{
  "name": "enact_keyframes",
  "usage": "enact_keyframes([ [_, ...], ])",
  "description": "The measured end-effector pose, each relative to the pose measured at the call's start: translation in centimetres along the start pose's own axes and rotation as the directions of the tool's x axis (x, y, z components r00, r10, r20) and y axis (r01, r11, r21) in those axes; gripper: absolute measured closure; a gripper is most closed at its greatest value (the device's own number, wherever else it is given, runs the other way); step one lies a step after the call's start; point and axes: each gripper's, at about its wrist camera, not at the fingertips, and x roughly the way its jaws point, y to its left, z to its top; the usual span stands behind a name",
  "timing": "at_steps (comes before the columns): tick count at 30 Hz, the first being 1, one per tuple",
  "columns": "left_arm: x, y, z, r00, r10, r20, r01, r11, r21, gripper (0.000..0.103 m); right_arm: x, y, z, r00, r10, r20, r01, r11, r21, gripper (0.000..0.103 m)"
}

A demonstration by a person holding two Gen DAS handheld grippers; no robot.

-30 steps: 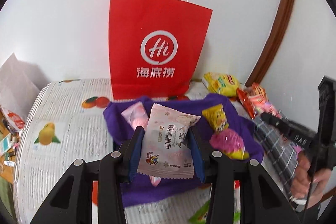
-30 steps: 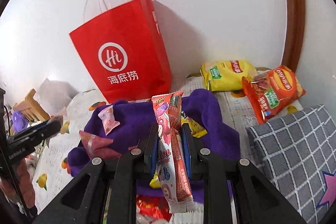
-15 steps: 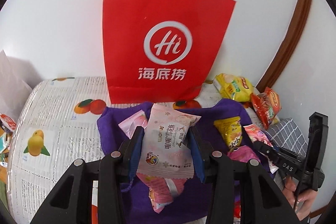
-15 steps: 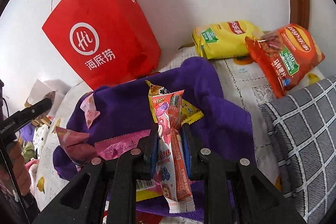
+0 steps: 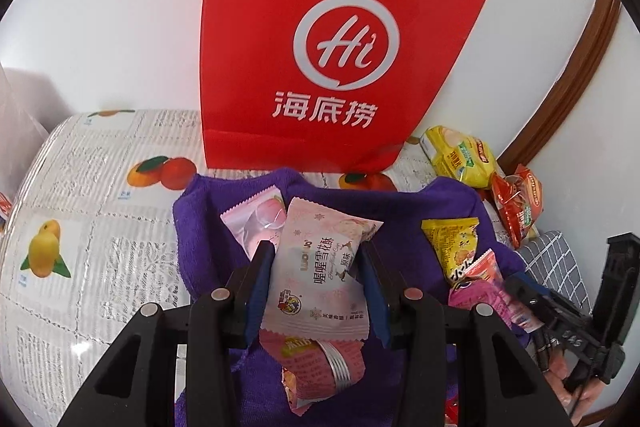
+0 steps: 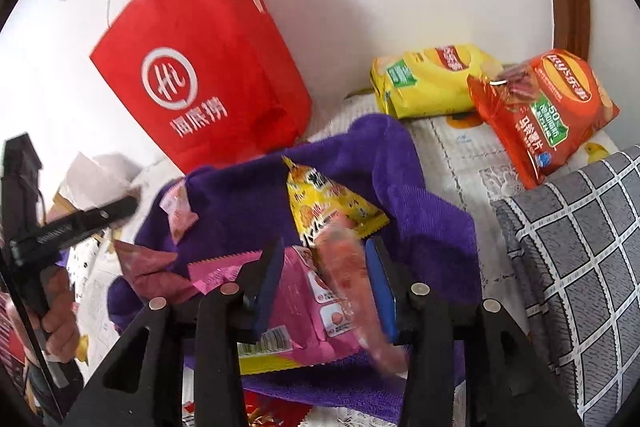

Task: Organize snacks
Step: 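Release the tube snack onto the towel with right while left releases the pale pink packet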

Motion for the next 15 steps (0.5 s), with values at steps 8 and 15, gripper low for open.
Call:
enact_keyframes([
  [8,1.3,0.7,-0.4,0.999,-0.005,-0.038,0.004,0.999,-0.034,0.062,-0.6,0.5,0.0,1.000,-0.010,0.025,0.010,1.000,-0.026,0.060],
  [15,1.7,0.7,-0.6,0.998,0.003,-0.056,-0.005,0.999,-0.035,0.061,-0.3,0.6,-0.3,1.000,-0.018,0.020,0.019,0.999,-0.040,0.060],
])
